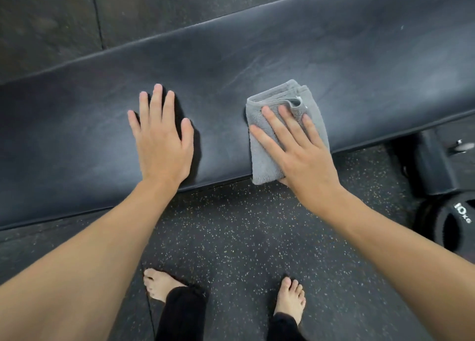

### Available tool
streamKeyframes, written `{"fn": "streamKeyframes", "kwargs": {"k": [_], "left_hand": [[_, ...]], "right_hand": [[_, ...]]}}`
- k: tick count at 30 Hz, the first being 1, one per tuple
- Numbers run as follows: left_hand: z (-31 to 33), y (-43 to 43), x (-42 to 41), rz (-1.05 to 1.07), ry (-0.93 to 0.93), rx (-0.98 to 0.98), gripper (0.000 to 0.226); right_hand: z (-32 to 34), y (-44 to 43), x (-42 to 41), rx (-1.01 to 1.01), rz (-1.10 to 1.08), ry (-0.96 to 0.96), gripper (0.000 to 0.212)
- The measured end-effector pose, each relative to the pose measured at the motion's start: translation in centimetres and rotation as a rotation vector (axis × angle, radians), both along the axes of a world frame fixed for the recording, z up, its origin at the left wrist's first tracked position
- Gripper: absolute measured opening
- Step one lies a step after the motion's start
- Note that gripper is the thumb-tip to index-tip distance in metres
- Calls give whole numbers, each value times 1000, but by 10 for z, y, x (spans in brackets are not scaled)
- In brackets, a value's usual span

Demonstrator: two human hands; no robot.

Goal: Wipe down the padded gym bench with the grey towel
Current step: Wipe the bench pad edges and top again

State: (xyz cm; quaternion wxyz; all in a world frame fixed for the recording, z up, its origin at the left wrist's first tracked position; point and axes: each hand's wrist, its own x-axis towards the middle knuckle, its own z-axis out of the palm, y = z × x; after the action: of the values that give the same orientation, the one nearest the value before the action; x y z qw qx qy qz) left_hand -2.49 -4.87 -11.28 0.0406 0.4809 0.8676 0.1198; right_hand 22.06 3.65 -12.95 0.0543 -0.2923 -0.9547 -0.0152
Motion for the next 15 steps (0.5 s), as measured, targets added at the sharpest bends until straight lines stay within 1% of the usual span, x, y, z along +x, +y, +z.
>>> {"fn": "streamKeyframes", "kwargs": {"k": [4, 6, 7, 9, 11, 13, 15], "left_hand": [[5, 53, 52, -223, -85, 93, 56], [5, 86, 76, -282, -136, 82, 56], [3, 99, 84, -295, -122, 56, 57], [-5, 110, 94, -292, -22, 23, 58], [-11, 111, 97, -275, 43, 29, 59], [-11, 110, 95, -280, 53, 42, 59], [-11, 110, 94, -277, 54, 46, 58]], "right_hand": [[8, 25, 43, -43, -126, -27, 119], [13, 38, 68, -53, -232, -28, 114], [15, 43, 80, -58, -276, -20, 108], [14, 53, 102, -85, -309, 4, 101], [12, 62, 116, -168, -273, 49, 102], [15, 69, 122, -318, -247, 96, 104], [21, 74, 122, -493, -278, 174, 97]]}}
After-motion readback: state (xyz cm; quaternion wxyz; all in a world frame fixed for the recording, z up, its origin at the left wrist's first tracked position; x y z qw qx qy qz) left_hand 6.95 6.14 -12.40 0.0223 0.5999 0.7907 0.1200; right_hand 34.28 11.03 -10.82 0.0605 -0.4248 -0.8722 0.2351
